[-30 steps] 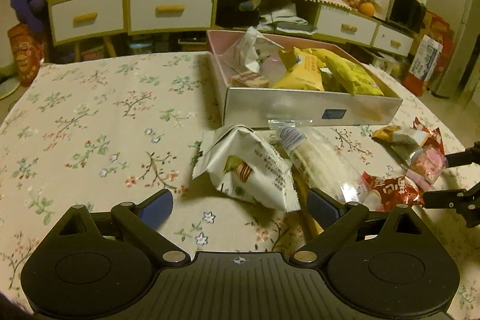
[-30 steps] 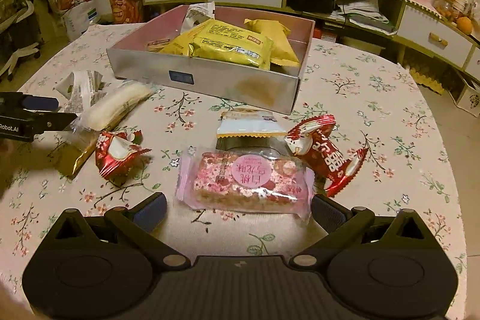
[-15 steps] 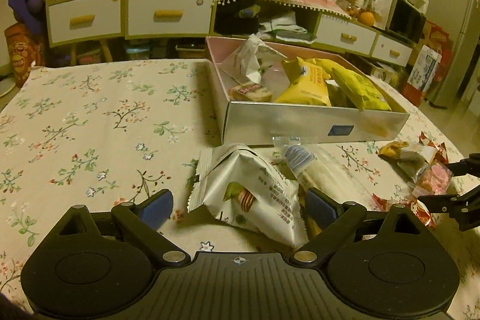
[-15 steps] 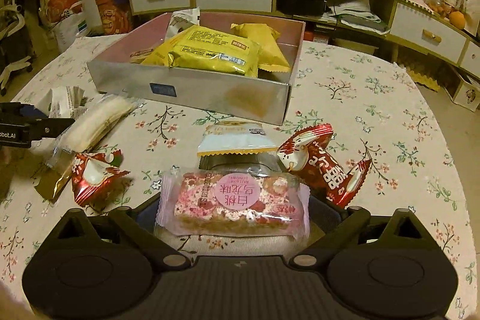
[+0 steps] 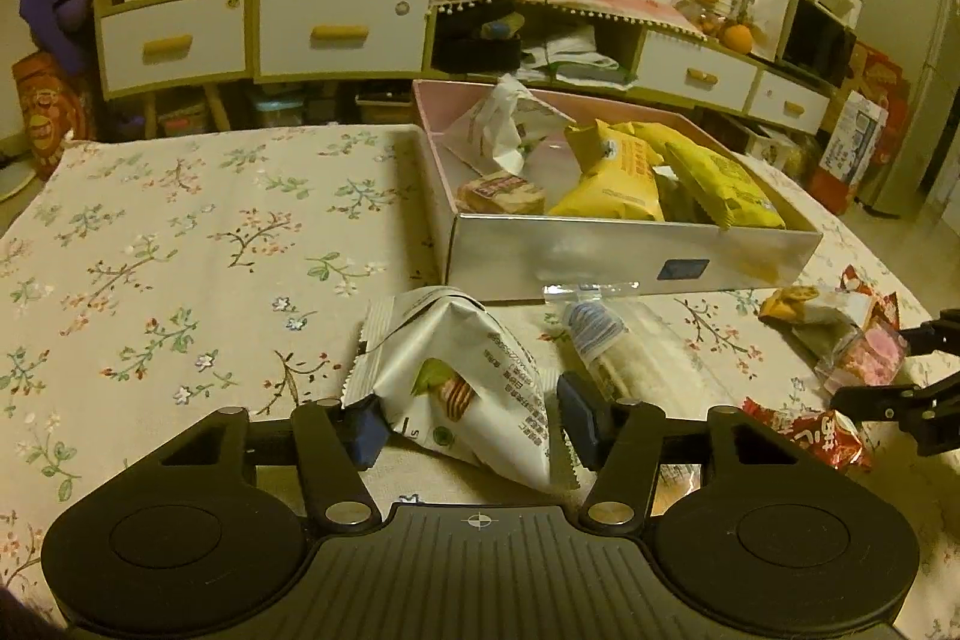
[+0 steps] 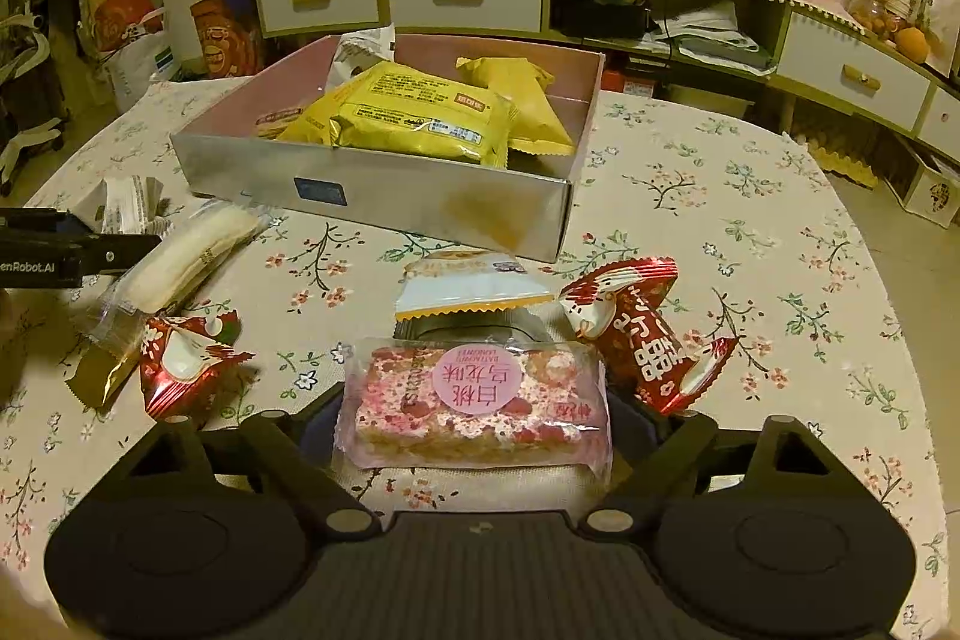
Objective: Organize snacks
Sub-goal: 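Grasp the pink pastry pack with the right gripper while the left grasps the white crinkled bag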
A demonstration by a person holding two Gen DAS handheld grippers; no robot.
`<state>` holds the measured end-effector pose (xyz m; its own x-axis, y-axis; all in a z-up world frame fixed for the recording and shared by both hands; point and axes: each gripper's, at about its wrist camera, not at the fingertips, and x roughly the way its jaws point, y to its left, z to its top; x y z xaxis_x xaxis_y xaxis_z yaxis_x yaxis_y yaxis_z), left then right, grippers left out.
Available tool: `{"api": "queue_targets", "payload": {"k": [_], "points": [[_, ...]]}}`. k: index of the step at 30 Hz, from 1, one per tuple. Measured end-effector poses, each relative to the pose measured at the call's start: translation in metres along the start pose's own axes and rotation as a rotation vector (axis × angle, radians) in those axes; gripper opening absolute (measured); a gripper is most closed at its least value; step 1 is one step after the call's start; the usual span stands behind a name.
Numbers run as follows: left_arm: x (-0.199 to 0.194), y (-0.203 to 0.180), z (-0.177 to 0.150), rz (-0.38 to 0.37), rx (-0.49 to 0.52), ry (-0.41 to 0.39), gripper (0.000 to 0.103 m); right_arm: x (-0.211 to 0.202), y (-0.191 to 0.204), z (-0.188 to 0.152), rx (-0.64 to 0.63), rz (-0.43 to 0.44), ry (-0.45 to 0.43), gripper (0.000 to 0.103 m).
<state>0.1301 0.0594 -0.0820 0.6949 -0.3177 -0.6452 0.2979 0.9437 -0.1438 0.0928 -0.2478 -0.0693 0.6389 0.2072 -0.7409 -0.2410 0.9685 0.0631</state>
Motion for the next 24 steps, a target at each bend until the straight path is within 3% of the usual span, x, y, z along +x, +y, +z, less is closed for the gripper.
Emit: {"api": "queue_targets", "payload": {"k": [3, 10, 24], "points": [[-0.001, 0.001, 0.000, 0.009, 0.001, -0.003, 0.054, -0.002, 0.000, 0.001, -0.004, -0.001, -0.002, 0.051], [-0.002, 0.002, 0.001, 0.019, -0.003, 0.001, 0.054, -0.006, -0.003, 0.003, 0.007, 0.006, -0.011, 0.047], [-0.011, -0.002, 0.006, 0.011, -0.006, 0.007, 0.052, -0.025, -0.007, 0.006, 0.034, 0.007, -0.047, 0.046]]}}
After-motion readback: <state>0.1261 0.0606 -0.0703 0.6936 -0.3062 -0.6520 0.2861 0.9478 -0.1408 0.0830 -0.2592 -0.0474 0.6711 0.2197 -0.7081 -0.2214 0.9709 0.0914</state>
